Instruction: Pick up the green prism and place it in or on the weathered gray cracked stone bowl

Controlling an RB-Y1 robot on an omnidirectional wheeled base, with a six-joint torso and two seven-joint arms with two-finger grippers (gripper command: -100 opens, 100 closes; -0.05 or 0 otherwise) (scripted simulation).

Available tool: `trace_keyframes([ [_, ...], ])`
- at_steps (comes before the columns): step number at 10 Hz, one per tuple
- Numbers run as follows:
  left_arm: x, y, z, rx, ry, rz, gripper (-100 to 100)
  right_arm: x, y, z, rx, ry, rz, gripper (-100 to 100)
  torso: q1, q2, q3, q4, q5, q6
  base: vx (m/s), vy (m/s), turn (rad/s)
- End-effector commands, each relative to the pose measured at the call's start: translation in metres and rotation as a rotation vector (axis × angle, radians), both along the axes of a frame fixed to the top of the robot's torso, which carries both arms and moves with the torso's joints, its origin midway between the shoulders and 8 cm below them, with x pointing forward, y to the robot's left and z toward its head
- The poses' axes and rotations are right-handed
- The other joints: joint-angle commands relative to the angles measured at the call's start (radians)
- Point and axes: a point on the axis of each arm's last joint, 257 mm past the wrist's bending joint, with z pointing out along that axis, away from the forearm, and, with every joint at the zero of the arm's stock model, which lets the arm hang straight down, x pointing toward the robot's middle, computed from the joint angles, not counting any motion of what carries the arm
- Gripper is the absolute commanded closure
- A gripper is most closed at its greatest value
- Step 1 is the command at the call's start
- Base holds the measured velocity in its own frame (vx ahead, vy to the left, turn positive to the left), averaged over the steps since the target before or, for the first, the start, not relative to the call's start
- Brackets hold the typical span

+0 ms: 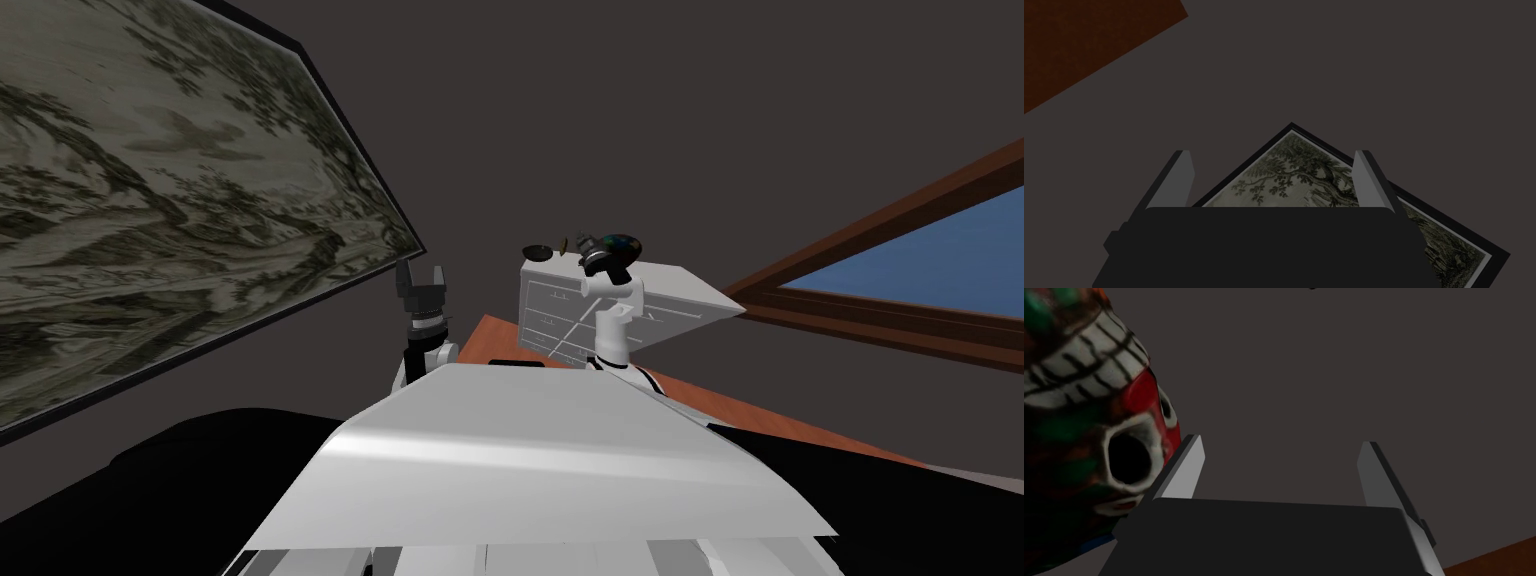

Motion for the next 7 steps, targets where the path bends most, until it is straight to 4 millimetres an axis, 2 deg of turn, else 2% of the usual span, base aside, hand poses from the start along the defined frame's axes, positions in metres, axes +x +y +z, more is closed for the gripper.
trace_keyframes([
  [1, 0.000, 0.000, 0.000, 0.000, 0.000, 0.000, 0, 0.001, -0.002, -0.005, 0.004, 0.024, -0.006, -100, 0.000, 0.000, 0.000, 0.000, 0.000, 0.000, 0.000, 0.000, 0.000],
  [2, 0.000, 0.000, 0.000, 0.000, 0.000, 0.000, 0, 0.010, -0.001, 0.001, -0.032, 0.045, -0.021, -100, -0.001, 0.001, 0.001, 0.000, 0.000, 0.000, 0.015, 0.024, -0.056],
  [4, 0.000, 0.000, 0.000, 0.000, 0.000, 0.000, 0, 0.011, -0.002, -0.007, -0.023, 0.084, -0.028, -100, 0.001, 0.000, 0.000, 0.000, 0.000, 0.000, 0.017, 0.023, -0.016],
  [5, 0.000, 0.000, 0.000, 0.000, 0.000, 0.000, 0, 0.019, -0.001, -0.001, -0.058, 0.105, -0.039, -100, 0.000, 0.000, 0.000, 0.000, 0.000, 0.000, 0.022, 0.026, -0.056],
  [7, 0.000, 0.000, 0.000, 0.000, 0.000, 0.000, 0, 0.020, -0.002, -0.009, -0.049, 0.145, -0.046, -100, 0.001, -0.001, 0.000, 0.000, 0.000, 0.000, 0.019, 0.021, -0.016],
])
